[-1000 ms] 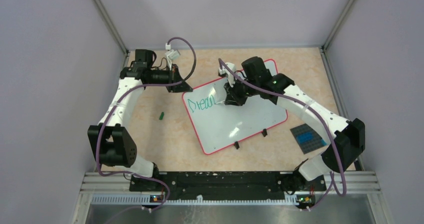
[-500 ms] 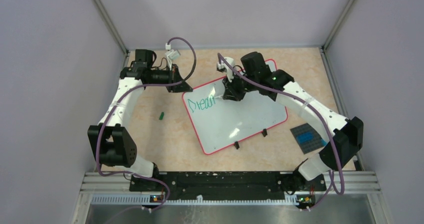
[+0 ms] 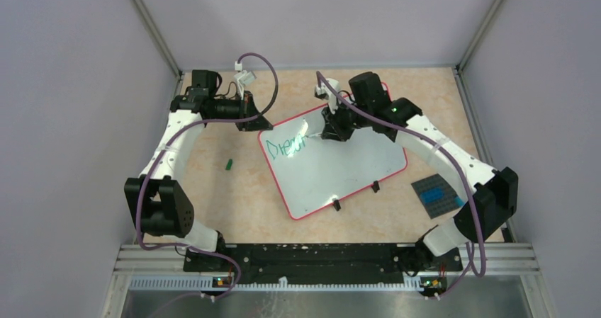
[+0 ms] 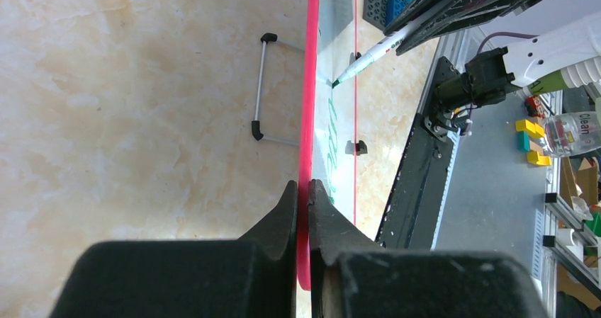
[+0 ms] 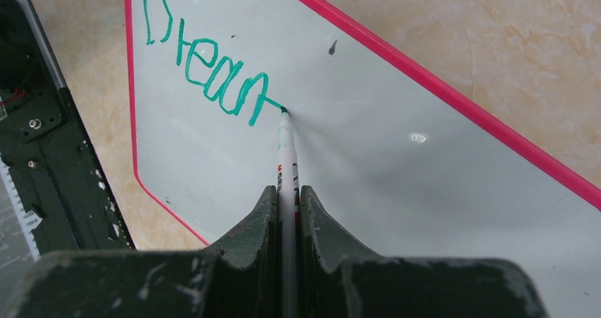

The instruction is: Write a sentence on the whiteboard

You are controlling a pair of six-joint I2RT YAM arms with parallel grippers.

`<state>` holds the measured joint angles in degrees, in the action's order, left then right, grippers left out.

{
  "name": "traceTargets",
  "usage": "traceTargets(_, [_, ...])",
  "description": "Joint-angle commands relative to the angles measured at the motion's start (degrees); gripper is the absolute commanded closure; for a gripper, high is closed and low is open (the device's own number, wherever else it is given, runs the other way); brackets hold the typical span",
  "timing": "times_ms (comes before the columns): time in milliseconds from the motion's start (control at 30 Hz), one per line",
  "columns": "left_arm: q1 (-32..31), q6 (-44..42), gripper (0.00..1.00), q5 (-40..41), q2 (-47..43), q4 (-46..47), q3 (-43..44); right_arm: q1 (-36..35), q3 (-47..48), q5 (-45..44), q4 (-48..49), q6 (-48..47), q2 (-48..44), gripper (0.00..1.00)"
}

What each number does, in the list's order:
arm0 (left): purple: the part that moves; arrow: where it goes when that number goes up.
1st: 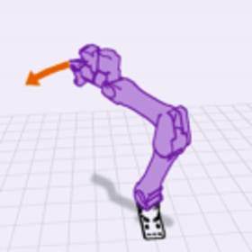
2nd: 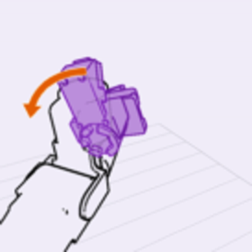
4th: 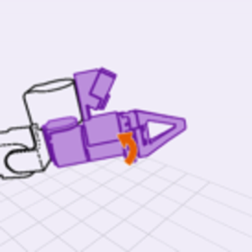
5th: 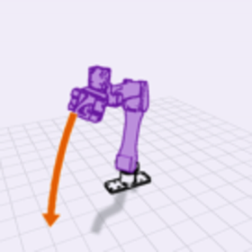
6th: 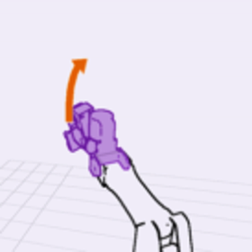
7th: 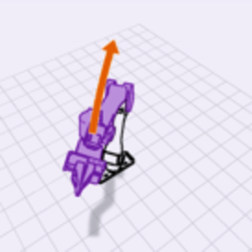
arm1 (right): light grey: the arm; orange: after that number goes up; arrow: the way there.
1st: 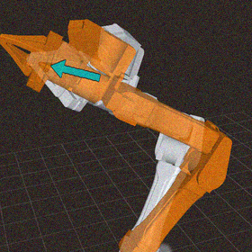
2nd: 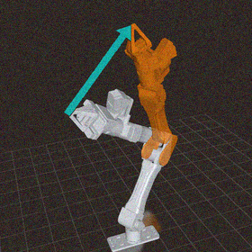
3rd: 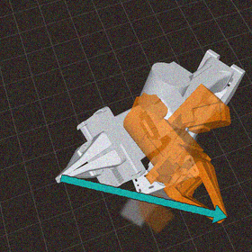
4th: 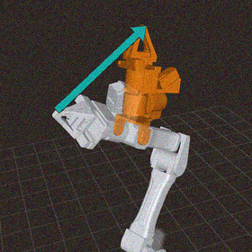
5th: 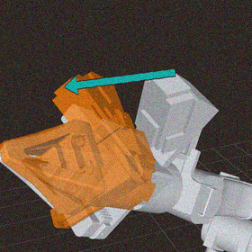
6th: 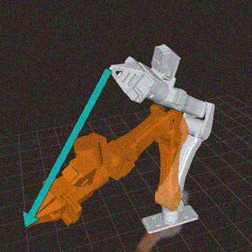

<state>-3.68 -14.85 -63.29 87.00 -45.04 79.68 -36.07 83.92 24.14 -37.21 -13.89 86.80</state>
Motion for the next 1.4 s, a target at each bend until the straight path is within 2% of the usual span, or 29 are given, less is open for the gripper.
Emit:
traceTargets(0, [-0.98,0.95,1.0,-0.53,-0.87,-1.9,-0.89,0.92,-2.46,-1.1,1.19,-0.74,-1.81,1.0])
traceTargets(333, [-1.05,0.53,1.0,-0.61,-1.54,-1.96,-1.51,-1.32,-5.56,-0.59,0.77,-0.79,-3.32,1.0])
traceTargets(567, [-1.23,0.26,1.0,-0.75,-1.57,-1.92,-1.44,-1.24,-1.95,0.89,-1.28,-0.92,-4.32,1.0])
traceTargets(867, [-1.41,-1.17,1.0,-0.92,-1.72,-2.43,-1.19,2.82,-1.51,3.38,-0.64,0.0,-6.56,1.0])
traceTargets(1367, [-1.94,-1.3,1.0,-0.33,-1.74,-2.7,-1.18,2.94,0.0,1.17,2.26,0.86,-3.96,1.0])
